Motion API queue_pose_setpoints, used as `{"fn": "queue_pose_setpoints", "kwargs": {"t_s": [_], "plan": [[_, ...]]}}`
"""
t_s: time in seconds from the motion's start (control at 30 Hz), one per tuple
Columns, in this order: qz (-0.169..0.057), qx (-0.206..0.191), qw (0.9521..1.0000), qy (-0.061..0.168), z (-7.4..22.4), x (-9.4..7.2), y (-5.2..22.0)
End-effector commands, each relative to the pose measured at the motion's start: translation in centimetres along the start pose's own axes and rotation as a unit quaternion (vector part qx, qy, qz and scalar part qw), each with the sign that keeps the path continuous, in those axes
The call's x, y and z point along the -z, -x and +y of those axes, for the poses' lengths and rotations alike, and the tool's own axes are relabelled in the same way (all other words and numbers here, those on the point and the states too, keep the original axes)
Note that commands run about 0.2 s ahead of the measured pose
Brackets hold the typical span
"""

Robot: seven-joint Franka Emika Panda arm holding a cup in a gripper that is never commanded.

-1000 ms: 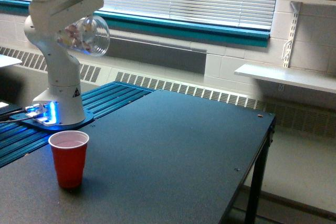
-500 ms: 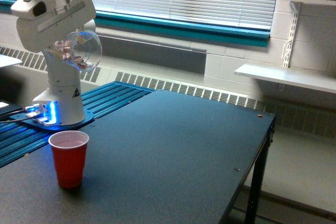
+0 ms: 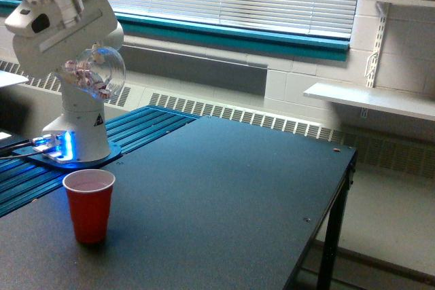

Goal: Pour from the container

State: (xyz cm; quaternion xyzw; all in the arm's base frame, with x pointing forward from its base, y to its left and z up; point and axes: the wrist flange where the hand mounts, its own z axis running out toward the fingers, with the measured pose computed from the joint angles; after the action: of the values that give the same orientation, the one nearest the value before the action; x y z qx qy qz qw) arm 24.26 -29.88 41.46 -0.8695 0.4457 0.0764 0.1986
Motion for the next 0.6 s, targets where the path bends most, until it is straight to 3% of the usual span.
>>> {"fn": "queue_pose_setpoints", "kwargs": {"t_s": [0.03,0.33,0.6], "plan": [[0.005,0.014,0.9999,-0.008,0.2,-0.3,0.6],[0.01,0.026,0.9992,-0.029,0.4,0.0,1.6],[-0.025,0.015,0.9986,-0.044,1.4,-0.3,2.1]]}}
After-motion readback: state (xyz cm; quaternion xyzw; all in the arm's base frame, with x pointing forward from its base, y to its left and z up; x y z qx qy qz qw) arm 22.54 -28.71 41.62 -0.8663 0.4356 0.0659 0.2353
